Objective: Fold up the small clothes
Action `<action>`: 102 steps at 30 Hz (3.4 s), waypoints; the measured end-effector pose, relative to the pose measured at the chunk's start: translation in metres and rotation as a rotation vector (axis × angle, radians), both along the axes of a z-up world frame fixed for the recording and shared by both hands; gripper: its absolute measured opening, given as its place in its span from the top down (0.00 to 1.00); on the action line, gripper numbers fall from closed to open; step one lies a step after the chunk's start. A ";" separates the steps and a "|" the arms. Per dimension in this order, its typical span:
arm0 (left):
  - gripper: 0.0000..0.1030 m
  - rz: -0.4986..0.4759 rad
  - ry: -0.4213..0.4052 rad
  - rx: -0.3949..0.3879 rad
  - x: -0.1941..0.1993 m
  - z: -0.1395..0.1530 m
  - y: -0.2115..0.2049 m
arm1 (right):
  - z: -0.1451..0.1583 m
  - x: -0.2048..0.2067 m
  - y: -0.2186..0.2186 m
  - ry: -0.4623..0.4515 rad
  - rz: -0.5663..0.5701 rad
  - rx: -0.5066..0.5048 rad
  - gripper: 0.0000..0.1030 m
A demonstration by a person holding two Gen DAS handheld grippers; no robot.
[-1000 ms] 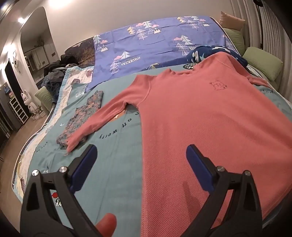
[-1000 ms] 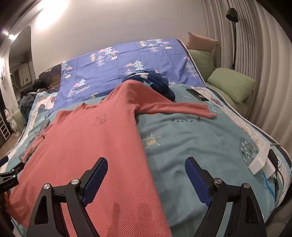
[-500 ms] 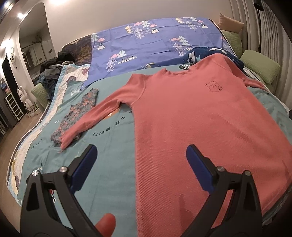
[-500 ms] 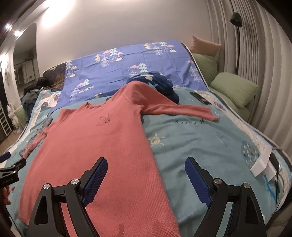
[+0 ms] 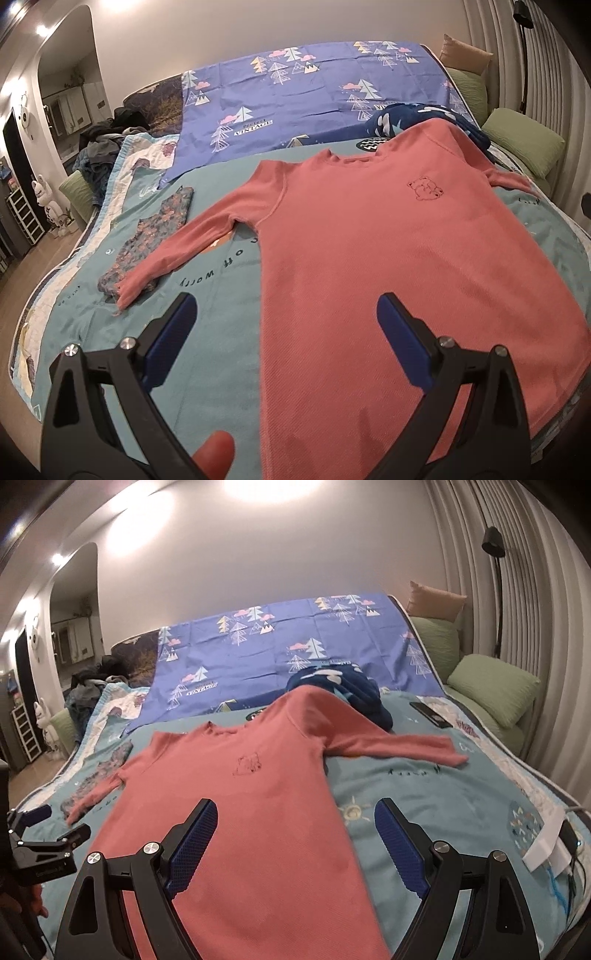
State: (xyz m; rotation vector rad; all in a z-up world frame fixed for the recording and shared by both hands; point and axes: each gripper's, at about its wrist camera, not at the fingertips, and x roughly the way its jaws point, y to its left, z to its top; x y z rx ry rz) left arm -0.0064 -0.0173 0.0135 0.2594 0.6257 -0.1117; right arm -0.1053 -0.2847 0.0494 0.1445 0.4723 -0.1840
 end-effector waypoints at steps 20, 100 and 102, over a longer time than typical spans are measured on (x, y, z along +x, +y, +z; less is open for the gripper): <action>0.05 -0.028 0.003 -0.018 0.012 0.005 -0.015 | 0.000 0.024 0.020 0.033 0.012 -0.044 0.14; 0.95 0.388 0.070 -0.709 0.257 0.015 0.176 | -0.034 0.226 0.051 0.267 0.144 -0.069 0.14; 0.95 0.288 0.074 -0.676 0.261 0.026 0.136 | -0.033 0.223 0.044 0.266 0.127 -0.061 0.14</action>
